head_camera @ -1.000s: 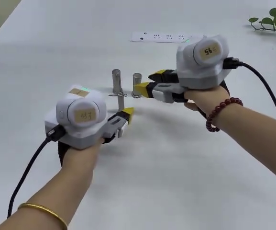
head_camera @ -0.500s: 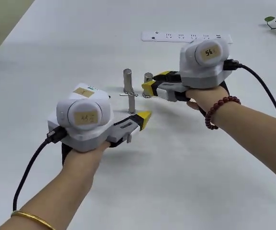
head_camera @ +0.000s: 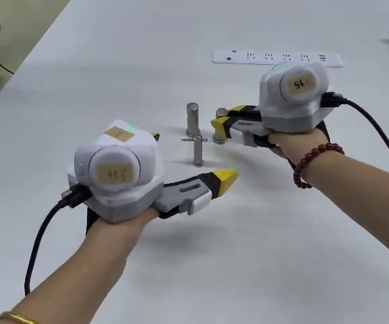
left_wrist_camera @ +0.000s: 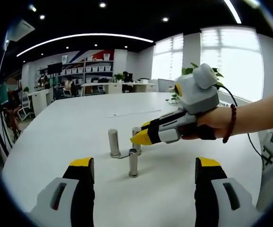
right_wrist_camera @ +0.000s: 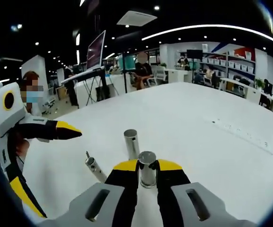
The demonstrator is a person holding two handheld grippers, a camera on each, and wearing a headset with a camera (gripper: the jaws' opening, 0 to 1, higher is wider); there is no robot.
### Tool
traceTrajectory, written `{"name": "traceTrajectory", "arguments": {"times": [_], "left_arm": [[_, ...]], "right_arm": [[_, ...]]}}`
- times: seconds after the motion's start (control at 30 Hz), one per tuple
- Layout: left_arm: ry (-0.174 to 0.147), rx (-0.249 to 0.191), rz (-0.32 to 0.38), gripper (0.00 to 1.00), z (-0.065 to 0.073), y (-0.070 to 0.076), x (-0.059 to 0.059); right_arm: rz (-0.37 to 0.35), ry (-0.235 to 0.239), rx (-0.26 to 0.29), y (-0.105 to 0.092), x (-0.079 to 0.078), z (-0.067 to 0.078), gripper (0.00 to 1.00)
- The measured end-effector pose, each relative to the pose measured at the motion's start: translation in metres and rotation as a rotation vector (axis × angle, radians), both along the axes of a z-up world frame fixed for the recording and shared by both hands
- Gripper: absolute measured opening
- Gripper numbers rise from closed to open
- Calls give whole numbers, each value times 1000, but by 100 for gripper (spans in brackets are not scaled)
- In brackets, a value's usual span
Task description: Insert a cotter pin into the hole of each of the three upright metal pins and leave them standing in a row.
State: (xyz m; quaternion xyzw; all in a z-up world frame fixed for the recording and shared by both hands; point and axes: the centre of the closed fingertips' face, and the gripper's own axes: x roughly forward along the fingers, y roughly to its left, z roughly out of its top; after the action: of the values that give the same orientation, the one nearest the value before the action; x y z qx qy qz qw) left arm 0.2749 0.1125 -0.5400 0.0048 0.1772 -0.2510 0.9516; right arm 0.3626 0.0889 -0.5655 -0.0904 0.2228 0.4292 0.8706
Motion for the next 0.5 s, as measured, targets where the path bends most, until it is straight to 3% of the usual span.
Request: {"name": "traceTrajectory", "arguments": {"times": [0.4,0.5], "left_arm": [[-22,66,-52,93,4,-1,-11],[-18,61,-66,97,4,-3,-13]], "right_arm": [[-3,-2,-2,-1,-3,2,8],[-6,0,-9,-2,-3,2,8]]}}
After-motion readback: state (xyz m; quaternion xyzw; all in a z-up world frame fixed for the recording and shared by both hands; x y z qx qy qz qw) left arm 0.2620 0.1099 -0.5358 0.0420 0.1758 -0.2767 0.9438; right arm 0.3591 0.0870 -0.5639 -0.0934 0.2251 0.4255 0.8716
